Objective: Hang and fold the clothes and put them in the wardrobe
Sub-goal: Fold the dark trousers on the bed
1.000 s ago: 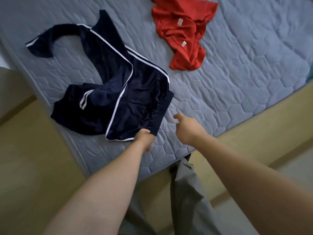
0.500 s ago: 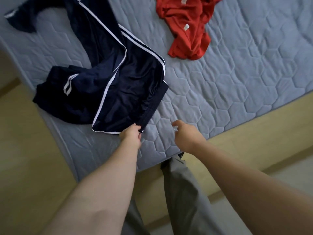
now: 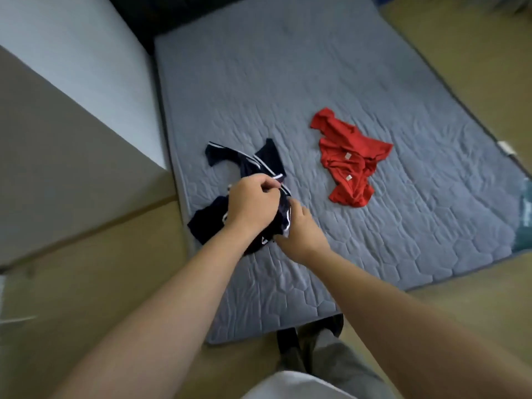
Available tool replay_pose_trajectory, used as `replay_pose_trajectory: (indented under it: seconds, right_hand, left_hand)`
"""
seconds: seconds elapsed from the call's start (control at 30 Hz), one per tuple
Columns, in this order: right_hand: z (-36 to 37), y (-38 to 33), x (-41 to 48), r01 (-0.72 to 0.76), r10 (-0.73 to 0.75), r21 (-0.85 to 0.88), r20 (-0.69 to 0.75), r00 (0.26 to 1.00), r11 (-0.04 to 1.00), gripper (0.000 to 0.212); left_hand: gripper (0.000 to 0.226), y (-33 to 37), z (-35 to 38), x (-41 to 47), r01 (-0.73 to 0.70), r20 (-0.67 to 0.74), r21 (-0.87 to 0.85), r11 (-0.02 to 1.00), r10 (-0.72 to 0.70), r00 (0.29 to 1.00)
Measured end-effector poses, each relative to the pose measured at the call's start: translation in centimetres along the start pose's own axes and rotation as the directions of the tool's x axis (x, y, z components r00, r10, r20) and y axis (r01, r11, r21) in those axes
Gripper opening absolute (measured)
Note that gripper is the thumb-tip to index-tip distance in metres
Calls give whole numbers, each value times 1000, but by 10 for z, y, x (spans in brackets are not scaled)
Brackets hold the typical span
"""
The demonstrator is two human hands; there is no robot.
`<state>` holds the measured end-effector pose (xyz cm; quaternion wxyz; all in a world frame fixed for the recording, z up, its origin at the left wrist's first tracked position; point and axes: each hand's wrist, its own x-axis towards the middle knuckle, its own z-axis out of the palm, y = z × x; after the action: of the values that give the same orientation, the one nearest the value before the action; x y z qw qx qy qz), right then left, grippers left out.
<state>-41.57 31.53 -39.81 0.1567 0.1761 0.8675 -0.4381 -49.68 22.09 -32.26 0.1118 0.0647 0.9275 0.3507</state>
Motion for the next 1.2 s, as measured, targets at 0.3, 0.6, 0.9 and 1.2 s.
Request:
replay_pose_trajectory:
  seconds: [0.3,0.6,0.9,1.2]
  right_hand:
    - [-84,-141,-76,164,-106,103,-425,899,981,73]
    - [-234,-242,-143,424,-422,-204,-741,522,882,36]
    - [-343,-310,-205,471,-628,-439,-672,392,765,29]
    - [-390,-335,-238,241,-572,-560,-547,611,793,33]
  left_hand:
    - [6,143,-167,-35,-373,-232,-320,871,310,922]
    - [33,264,-303,-75,-769,-337,-160,619,698,632]
    - [21,334,-367,-99,-811,-588,166,561,717,375]
    - [31,346,-367,-89,-743,-496,134,656,693,522]
